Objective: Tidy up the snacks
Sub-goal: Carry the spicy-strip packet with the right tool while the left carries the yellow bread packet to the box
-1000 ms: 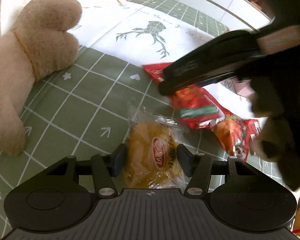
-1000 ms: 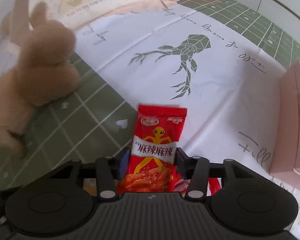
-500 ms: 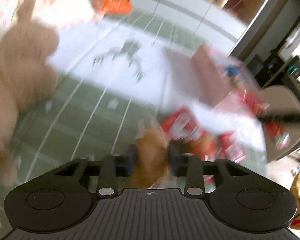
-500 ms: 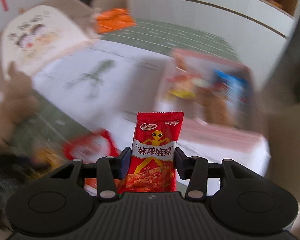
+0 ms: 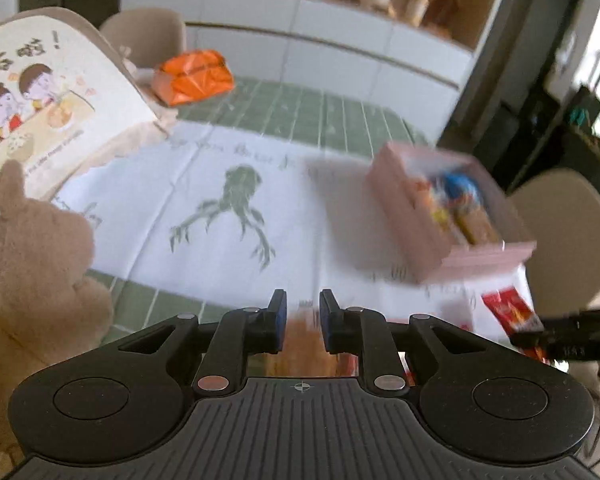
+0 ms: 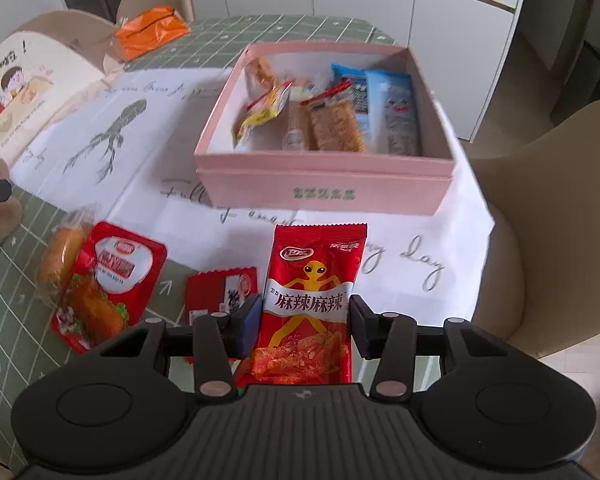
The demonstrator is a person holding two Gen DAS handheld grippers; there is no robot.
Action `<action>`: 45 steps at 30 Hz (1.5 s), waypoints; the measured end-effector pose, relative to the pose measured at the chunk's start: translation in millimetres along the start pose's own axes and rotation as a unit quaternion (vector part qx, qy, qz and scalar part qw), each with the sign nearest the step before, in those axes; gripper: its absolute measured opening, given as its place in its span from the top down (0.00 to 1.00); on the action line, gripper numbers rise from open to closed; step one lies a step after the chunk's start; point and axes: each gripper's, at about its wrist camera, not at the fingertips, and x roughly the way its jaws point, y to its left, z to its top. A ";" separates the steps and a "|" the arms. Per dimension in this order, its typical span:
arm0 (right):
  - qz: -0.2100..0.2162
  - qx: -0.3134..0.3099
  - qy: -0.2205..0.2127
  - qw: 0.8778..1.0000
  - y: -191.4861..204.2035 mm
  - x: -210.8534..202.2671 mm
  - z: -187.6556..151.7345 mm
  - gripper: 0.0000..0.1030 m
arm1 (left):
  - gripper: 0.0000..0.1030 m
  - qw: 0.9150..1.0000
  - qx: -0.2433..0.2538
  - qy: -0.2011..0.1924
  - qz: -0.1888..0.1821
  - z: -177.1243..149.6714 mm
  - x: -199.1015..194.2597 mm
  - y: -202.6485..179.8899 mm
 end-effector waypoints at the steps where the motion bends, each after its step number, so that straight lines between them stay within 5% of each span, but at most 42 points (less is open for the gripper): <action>1: 0.004 -0.001 0.002 1.000 2.5 3.6 -1.4 0.55 | 0.80 1.000 0.007 0.013 -0.010 -3.0 5.1 -0.5; 5: 0.015 -0.012 0.024 1.000 18.8 23.5 -7.8 0.53 | 0.75 0.997 0.051 0.060 -0.005 -10.8 30.0 -14.7; 9: -0.004 -0.040 0.029 0.999 33.7 32.7 -13.3 0.39 | 0.73 0.991 0.095 0.094 0.026 -25.6 51.0 -28.1; 14: -0.011 -0.032 0.025 0.999 30.6 35.8 -19.2 0.22 | 0.44 0.991 0.103 0.083 -0.024 -28.2 54.3 -31.0; 17: -0.003 0.003 0.030 1.000 19.4 40.3 -19.7 0.15 | 0.46 0.993 0.083 0.077 -0.027 -25.1 52.5 -26.3; 20: -0.007 0.008 0.022 1.000 17.9 42.3 -23.5 0.09 | 0.48 0.995 0.073 0.059 0.025 -23.9 47.6 -18.0; 23: -0.012 0.026 0.012 1.000 15.1 44.1 -28.5 0.01 | 0.41 0.994 0.055 0.089 0.035 -23.8 60.1 -6.7; 31: -0.017 0.029 -0.013 0.999 16.4 43.7 -36.5 0.00 | 0.31 0.992 0.035 0.114 0.033 -25.3 85.5 -3.2; 35: -0.010 0.019 0.004 1.000 16.2 45.3 -30.7 0.00 | 0.37 0.993 0.039 0.110 0.029 -25.6 84.4 -4.4; 38: 0.003 0.009 0.006 1.000 15.6 40.5 -25.9 0.16 | 0.46 0.994 0.031 0.100 0.014 -28.2 71.1 -2.7; 40: 0.025 -0.010 0.008 1.000 20.0 33.9 -25.6 0.48 | 0.46 0.996 0.032 0.087 0.015 -27.6 56.7 -3.1; 45: 0.044 -0.018 0.024 0.999 20.7 23.8 -24.0 0.56 | 0.47 0.999 0.017 0.040 -0.012 -8.7 20.5 -8.7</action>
